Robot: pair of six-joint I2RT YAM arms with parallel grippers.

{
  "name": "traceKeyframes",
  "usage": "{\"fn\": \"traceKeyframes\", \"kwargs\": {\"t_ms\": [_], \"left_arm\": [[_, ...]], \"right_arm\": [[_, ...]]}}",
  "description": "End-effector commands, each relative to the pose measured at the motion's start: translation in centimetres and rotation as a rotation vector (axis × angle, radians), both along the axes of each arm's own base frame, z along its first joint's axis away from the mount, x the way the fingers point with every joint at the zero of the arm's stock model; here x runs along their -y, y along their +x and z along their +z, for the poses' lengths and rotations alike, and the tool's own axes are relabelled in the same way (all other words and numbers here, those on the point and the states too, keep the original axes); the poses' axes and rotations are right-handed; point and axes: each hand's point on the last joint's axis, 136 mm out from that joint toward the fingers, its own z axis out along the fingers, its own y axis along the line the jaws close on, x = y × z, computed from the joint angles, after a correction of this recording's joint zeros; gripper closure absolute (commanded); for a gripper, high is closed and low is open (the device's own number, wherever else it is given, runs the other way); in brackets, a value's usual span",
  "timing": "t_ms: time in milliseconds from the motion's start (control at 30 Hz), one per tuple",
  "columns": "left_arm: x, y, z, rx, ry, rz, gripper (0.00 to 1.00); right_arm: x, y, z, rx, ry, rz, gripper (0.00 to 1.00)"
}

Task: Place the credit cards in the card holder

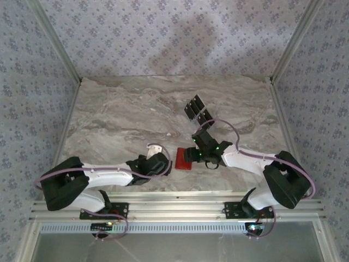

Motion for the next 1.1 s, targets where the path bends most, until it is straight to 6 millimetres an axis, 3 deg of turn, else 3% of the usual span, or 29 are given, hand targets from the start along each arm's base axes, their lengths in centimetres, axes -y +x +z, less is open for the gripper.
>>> {"fn": "traceKeyframes", "kwargs": {"t_ms": [0,467,1067], "left_arm": [[0.3,0.5,1.1,0.018,-0.018,0.019,0.01],[0.1,0.5,0.9,0.017,-0.014,0.023,0.01],[-0.1,0.5,1.0,0.019,-0.017,0.035,0.01]], "right_arm": [[0.1,-0.6,-1.2,-0.055,0.014,-0.011,0.29],[-2.2,0.2,-1.7,-0.082,0.078,0.008,0.27],[-5.2,1.7,0.4,-0.057,0.110,0.051,0.28]]}}
